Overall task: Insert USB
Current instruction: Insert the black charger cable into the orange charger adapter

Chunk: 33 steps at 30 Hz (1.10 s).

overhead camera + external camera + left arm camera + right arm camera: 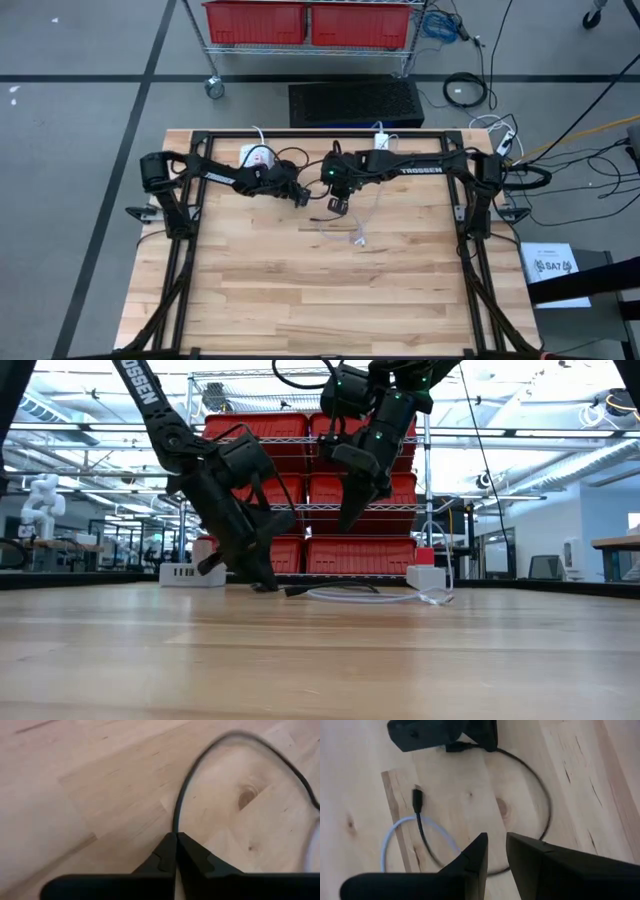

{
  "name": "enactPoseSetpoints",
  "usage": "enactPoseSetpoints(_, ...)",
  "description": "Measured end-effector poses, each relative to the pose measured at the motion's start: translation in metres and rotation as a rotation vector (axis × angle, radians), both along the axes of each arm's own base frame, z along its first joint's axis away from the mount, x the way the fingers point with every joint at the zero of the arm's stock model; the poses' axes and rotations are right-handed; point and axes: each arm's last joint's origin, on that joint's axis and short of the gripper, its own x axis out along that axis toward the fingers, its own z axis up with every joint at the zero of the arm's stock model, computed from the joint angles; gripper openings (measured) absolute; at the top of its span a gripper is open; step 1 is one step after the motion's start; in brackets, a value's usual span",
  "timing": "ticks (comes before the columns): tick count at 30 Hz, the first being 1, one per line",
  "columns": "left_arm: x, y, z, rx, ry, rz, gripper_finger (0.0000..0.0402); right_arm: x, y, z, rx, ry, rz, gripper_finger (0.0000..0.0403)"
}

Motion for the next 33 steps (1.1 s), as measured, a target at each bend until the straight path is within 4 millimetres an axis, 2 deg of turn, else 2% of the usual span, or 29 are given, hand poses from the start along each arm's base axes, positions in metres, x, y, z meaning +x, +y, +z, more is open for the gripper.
enactPoseSetpoints(4, 0.0, -0.004, 0.01, 0.057, -0.01, -0.057, 0.0006, -0.001, 0.0, -0.001, -0.002, 0.015, 0.009, 0.0064)
enactPoseSetpoints(10, -0.013, -0.008, 0.047, 0.151, -0.042, -0.078, 0.0003, -0.005, 0.001, 0.002, -0.004, 0.034, 0.017, 0.0064)
enactPoseSetpoints(13, -0.016, -0.006, 0.076, 0.248, -0.113, -0.055, 0.0002, -0.009, 0.002, 0.012, -0.014, 0.006, 0.017, 0.0064)
enactPoseSetpoints(20, -0.037, -0.01, 0.125, 0.417, -0.198, -0.006, 0.0001, -0.022, 0.002, 0.046, -0.066, -0.101, 0.012, 0.0064)
enactPoseSetpoints(22, -0.042, -0.011, 0.136, 0.459, -0.218, 0.004, 0.0001, -0.024, 0.003, 0.05, -0.064, -0.18, 0.022, 0.0064)
enactPoseSetpoints(26, -0.054, -0.016, 0.157, 0.538, -0.273, 0.023, 0.0001, -0.027, 0.002, 0.04, 0.009, -0.407, 0.052, 0.0064)
enactPoseSetpoints(29, -0.06, -0.018, 0.165, 0.56, -0.288, 0.019, 0.0001, -0.032, 0.003, 0.02, 0.067, -0.596, 0.041, 0.0064)
enactPoseSetpoints(33, -0.064, -0.019, 0.167, 0.56, -0.277, 0.015, 0.0, -0.036, 0.005, -0.008, 0.164, -0.806, -0.057, 0.0064)
